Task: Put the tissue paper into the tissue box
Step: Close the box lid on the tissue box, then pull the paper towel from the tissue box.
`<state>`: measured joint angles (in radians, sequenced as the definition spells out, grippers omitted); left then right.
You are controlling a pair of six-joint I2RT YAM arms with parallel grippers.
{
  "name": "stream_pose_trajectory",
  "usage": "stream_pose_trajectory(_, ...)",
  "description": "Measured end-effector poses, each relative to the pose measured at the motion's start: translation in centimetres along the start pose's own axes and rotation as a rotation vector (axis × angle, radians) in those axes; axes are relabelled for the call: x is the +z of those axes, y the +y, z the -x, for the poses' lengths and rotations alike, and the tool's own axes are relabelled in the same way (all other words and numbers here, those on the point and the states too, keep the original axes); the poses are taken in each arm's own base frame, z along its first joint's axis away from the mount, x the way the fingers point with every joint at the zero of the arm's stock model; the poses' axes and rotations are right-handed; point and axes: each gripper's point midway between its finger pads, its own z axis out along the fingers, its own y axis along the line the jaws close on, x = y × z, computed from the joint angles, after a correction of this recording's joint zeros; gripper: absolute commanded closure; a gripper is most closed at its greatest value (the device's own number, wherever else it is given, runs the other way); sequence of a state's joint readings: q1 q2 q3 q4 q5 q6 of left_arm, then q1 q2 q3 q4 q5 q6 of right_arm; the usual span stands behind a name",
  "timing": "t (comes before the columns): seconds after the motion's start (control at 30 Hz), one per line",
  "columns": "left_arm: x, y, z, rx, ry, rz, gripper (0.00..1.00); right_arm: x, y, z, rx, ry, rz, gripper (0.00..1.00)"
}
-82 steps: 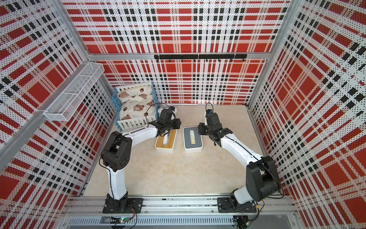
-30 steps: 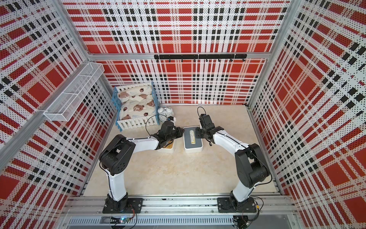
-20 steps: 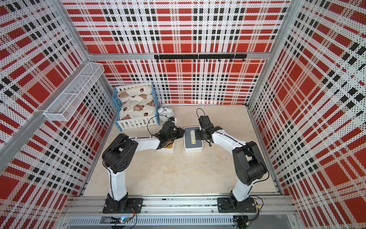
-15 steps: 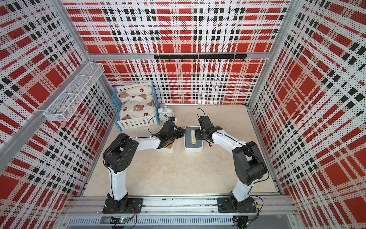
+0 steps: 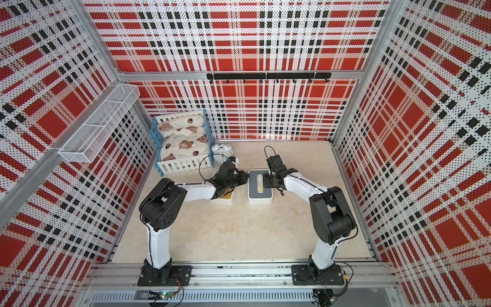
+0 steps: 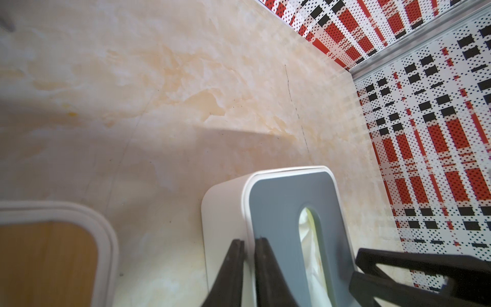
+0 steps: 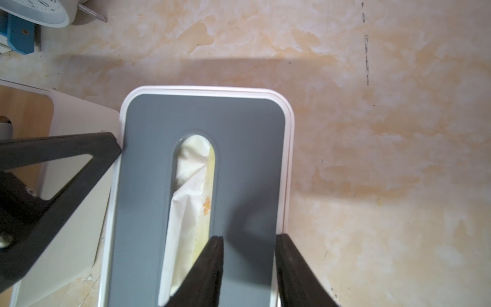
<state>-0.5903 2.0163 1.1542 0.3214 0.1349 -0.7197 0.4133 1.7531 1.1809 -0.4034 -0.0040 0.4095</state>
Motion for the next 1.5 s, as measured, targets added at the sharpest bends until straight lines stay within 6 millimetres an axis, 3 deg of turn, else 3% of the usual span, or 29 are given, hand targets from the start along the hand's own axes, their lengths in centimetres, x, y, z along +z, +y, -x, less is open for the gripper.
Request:
stream_pose_trajectory(0.47,-0.4,-0.2,0.4,0.034,-0.020,0.014,0.86,0.0,0.0,0.7,-0.010,-0.012,0.000,0.63)
stream_pose_trajectory(0.6,-3.8,-1.9,2.9,0.123,-0.135,0.059,0.87,-1.9,1.3,1.6,-0.022,-0.056,0.039,0.63)
stream_pose_trajectory(0.73,-10.0,-4.1,6.7,0.168,-0.301,0.055,0.88,-4.6,3.8,2.6,-0.051,-0.123,0.098,0.63)
stream_pose_trajectory(0.8,-12.7,-4.1,8.2,0.165,-0.367,0.062,0.88,-5.3,5.4,2.6,-0.071,-0.136,0.129,0.63)
stream_pose_trajectory(0.97,-18.1,-0.5,11.2,0.120,-0.481,0.137,0.89,-5.8,10.2,1.1,-0.137,-0.120,0.218,0.62)
stream_pose_trajectory(1.1,-20.6,6.7,11.9,0.019,-0.506,0.216,0.90,-6.4,16.2,1.1,-0.212,-0.132,0.306,0.62)
stream_pose_trajectory(1.23,-21.8,14.3,10.2,-0.102,-0.472,0.319,0.90,-6.5,21.1,0.4,-0.267,-0.127,0.376,0.62)
stream_pose_trajectory(1.37,-20.8,15.5,8.5,-0.130,-0.414,0.298,0.90,-5.4,24.2,-1.1,-0.304,-0.097,0.410,0.61)
stream_pose_trajectory(1.5,-19.0,15.6,7.7,-0.136,-0.368,0.252,0.90,-3.4,25.1,-1.8,-0.308,-0.065,0.404,0.59)
